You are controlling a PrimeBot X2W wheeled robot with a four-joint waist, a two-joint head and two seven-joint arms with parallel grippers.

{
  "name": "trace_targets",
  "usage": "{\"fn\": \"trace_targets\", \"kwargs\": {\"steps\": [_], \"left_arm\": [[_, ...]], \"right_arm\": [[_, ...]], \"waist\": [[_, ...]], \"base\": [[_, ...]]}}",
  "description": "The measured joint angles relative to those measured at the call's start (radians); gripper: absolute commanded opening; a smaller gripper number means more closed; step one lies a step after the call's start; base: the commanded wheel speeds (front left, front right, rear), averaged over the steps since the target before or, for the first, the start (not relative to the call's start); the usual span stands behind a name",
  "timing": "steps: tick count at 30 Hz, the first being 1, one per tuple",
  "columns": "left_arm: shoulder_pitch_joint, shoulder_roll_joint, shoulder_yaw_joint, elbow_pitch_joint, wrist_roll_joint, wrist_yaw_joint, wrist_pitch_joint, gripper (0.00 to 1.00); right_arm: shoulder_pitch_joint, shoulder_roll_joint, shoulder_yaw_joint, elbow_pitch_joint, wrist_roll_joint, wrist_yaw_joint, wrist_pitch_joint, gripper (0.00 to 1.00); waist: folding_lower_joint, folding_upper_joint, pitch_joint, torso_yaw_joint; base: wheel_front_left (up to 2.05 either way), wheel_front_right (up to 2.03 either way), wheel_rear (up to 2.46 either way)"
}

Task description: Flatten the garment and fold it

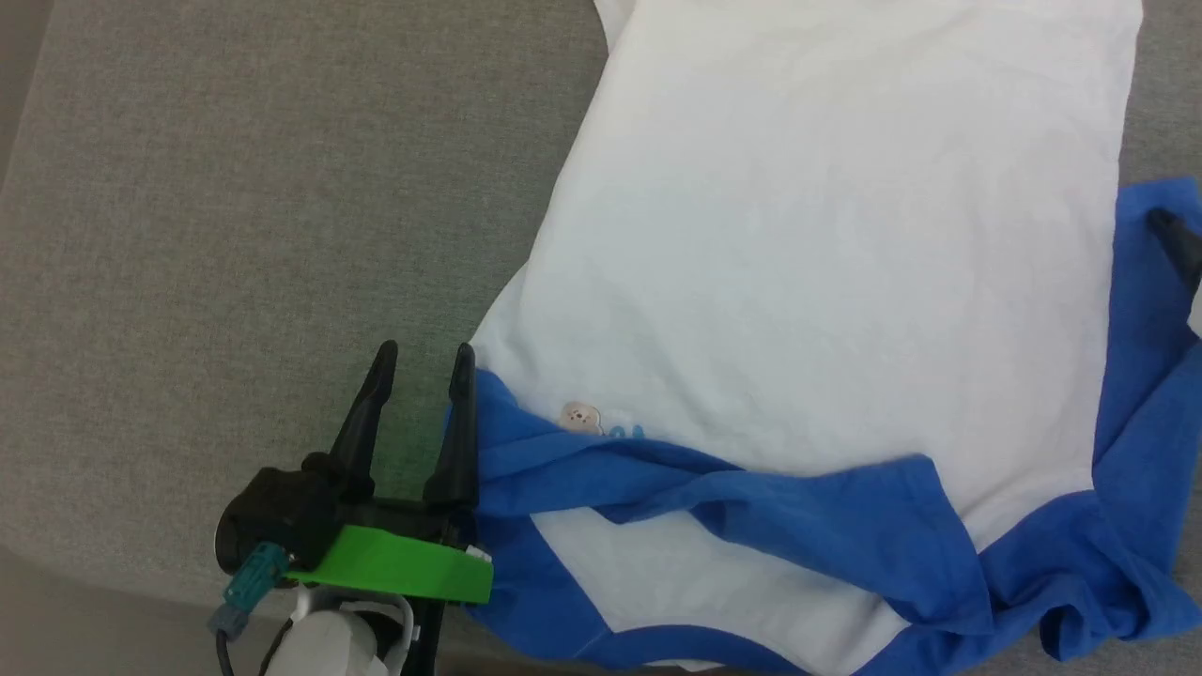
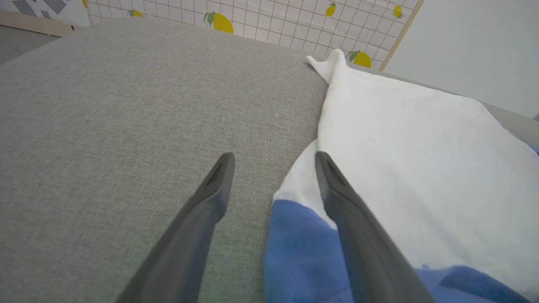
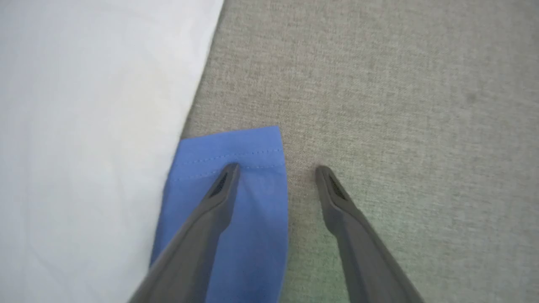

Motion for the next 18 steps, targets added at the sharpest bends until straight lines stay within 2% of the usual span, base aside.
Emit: {"fn": "trace_targets", "kwargs": {"steps": [2,8,18], "left_arm": [[-0.002,-0.002,0.001,0.004,-0.002,-0.002,0.000,1.00],[-0.010,-0.007,0.006,0.020,-0.005,-0.006,0.000,1.00],[0.000,-0.012,0.018,0.057,-0.010,-0.018,0.000,1.00]], "right_arm": [[-0.004,-0.002,-0.002,-0.008,0.000,0.000,0.016,0.00],[-0.008,0.004,0.004,-0.030,-0.011,0.000,0.019,0.00],[0.041,-0.006,-0.036,0.015,-0.046,0.000,-0.105,0.00]], "waist": [[0.0000,0.0000,0.005,0.005],[0.0000,0.0000,0.000,0.010],[0.0000,0.0000,-0.087,-0.004]], "base": [[0.00,0.00,0.00],[0.00,0.00,0.00],[0.00,0.00,0.00]]}}
